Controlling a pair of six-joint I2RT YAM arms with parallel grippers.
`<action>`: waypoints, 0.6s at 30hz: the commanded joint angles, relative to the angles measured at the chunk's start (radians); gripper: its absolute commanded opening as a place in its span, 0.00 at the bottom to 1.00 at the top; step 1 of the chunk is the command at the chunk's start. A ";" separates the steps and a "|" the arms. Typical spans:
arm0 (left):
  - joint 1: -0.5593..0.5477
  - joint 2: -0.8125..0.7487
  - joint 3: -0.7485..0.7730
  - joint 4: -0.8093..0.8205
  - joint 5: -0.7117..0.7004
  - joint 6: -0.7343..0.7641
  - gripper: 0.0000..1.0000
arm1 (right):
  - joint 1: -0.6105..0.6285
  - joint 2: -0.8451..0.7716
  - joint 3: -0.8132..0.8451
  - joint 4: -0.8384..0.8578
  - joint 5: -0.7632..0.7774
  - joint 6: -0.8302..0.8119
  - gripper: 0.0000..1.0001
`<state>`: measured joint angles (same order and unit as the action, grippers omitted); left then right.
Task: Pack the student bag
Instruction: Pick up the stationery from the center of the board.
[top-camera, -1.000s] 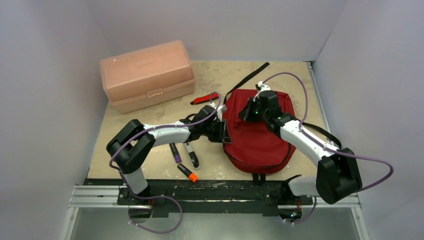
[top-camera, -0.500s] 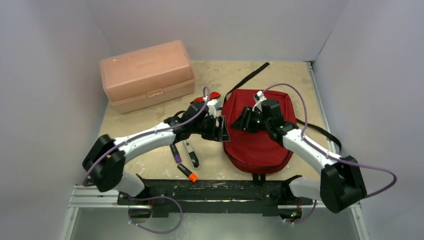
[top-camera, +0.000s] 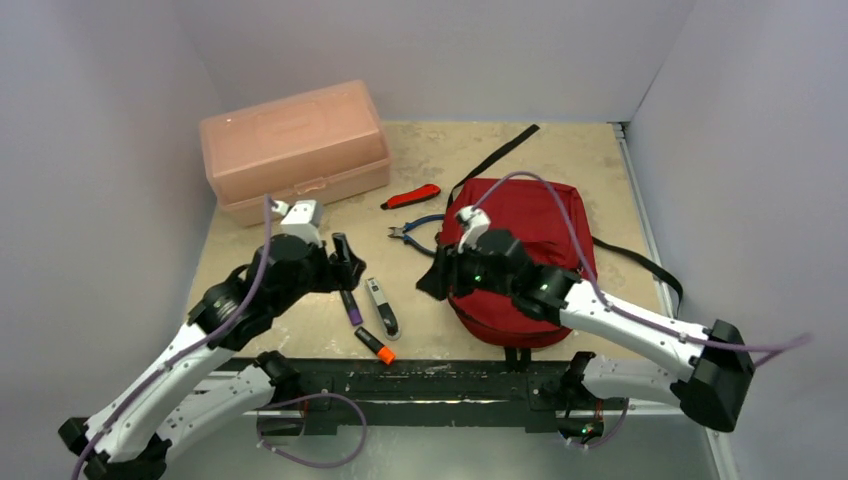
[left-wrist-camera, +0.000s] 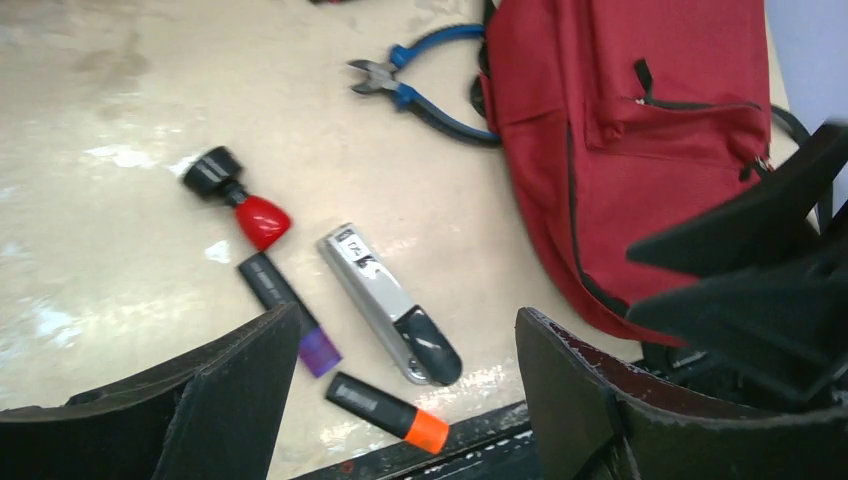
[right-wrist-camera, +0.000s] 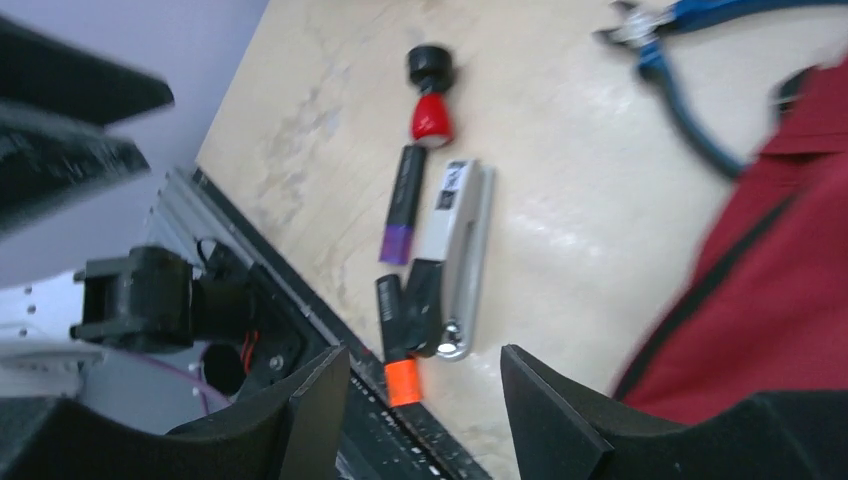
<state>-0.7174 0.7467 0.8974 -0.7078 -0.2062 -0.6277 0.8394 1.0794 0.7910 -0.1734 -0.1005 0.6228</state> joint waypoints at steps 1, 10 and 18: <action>0.004 -0.129 0.003 -0.128 -0.188 -0.011 0.78 | 0.221 0.139 0.046 0.095 0.226 0.091 0.62; 0.004 -0.195 0.015 -0.167 -0.207 -0.009 0.77 | 0.493 0.596 0.462 -0.246 0.593 0.078 0.62; 0.004 -0.234 -0.005 -0.174 -0.221 -0.005 0.77 | 0.561 0.797 0.666 -0.465 0.761 0.078 0.62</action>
<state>-0.7170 0.5350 0.8948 -0.8795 -0.4011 -0.6350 1.3838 1.8637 1.3891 -0.4931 0.5129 0.7017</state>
